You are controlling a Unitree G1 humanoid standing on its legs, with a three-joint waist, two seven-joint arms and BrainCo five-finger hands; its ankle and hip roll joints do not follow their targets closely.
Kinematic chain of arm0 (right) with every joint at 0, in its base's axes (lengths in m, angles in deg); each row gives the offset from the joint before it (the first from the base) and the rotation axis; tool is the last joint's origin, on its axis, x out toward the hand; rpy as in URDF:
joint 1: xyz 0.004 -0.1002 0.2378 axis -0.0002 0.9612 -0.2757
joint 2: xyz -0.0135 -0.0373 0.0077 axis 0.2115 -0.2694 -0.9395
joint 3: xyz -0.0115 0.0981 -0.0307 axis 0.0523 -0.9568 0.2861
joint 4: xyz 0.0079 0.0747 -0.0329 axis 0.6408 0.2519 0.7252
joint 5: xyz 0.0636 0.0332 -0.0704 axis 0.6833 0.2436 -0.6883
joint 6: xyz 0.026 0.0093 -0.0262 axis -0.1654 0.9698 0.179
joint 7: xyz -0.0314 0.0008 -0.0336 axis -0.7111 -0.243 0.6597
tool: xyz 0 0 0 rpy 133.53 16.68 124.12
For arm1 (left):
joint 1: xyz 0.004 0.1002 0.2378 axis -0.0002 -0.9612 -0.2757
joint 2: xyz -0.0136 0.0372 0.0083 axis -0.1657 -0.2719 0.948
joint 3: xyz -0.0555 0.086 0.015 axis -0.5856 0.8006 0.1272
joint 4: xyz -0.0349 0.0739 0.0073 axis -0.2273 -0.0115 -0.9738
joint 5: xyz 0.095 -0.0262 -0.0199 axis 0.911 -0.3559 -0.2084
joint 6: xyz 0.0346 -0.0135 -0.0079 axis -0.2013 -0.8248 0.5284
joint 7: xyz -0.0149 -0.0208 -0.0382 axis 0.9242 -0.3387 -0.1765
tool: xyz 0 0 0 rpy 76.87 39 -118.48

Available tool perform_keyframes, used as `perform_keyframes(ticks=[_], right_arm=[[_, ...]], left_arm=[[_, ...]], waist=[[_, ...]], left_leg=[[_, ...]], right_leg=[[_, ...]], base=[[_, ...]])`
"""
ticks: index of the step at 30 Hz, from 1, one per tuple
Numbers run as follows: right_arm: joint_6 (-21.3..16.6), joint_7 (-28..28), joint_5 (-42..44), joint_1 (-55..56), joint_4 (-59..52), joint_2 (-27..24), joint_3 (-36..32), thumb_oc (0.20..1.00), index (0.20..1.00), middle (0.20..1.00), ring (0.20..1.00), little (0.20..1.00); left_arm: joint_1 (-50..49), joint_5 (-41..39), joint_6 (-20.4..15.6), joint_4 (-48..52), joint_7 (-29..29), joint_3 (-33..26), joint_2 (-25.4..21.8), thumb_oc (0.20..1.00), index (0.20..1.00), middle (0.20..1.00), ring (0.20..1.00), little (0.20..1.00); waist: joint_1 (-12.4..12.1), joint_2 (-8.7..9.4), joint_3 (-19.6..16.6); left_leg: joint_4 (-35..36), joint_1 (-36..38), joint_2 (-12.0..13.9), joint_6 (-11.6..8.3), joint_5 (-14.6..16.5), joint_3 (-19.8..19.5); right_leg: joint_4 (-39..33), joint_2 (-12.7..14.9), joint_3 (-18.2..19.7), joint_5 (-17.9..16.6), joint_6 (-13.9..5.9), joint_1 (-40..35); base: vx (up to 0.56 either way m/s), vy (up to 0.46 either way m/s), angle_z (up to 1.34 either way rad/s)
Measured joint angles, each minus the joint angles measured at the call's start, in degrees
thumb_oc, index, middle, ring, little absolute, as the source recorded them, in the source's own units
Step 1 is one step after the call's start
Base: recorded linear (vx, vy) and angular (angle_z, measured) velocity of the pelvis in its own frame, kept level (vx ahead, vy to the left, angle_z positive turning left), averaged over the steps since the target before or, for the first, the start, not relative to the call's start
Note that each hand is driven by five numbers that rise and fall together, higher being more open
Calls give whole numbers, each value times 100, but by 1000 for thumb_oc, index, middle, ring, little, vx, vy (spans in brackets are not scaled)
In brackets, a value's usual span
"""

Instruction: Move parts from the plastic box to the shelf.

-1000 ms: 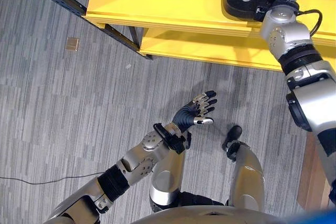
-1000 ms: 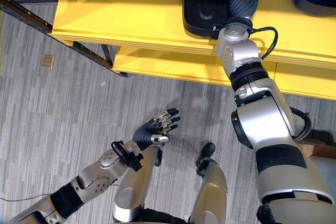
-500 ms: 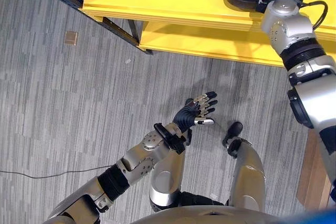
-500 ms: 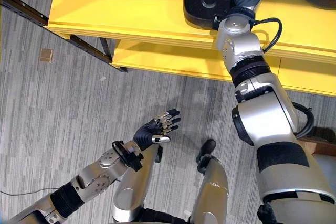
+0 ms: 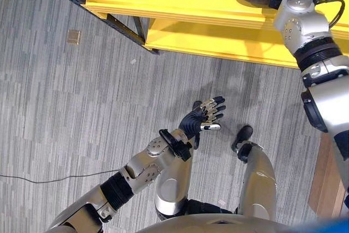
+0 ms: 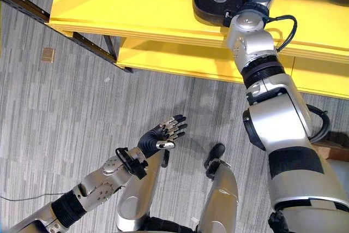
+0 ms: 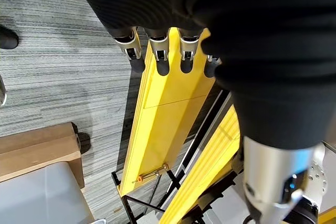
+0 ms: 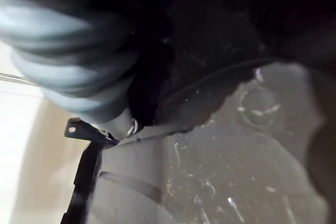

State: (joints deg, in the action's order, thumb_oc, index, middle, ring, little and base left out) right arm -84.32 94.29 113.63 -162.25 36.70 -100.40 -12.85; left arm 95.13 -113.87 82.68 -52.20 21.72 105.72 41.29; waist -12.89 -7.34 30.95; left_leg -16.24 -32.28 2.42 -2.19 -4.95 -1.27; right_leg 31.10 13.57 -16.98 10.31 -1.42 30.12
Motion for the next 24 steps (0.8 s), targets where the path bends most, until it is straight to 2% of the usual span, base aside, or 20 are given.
perform_keyframes(ticks=[1,7,18,24], right_arm=[[0,1,1,-8,0,0,0,1000,1000,1000,1000,1000],[-12,32,111,-65,0,-6,-3,1000,1000,1000,1000,1000],[-109,494,792,-66,60,98,-39,1000,1000,1000,1000,1000],[-232,749,902,9,71,257,-296,1000,1000,1000,1000,1000]], left_arm=[[2,-1,0,0,0,-2,-8,1000,1000,1000,1000,1000],[19,-106,203,0,6,4,-25,1000,1000,1000,1000,1000],[177,-109,153,0,-54,-4,-34,1000,1000,1000,1000,1000],[159,-92,100,0,-55,-1,-81,1000,1000,1000,1000,1000]], waist=[[2,0,0],[3,0,0],[40,0,0],[75,-1,-1]], left_leg=[[-4,-8,-2,0,0,0],[-49,-50,-24,9,5,10],[-89,28,-5,36,14,42],[-72,153,10,59,13,81]], right_leg=[[3,3,0,0,-1,8],[44,34,5,-5,-4,56],[-73,6,20,-119,-24,-84],[-144,-12,50,-162,-33,-203]], base=[[0,0,0],[0,0,0],[-2,-5,-1],[-7,-17,-3]])
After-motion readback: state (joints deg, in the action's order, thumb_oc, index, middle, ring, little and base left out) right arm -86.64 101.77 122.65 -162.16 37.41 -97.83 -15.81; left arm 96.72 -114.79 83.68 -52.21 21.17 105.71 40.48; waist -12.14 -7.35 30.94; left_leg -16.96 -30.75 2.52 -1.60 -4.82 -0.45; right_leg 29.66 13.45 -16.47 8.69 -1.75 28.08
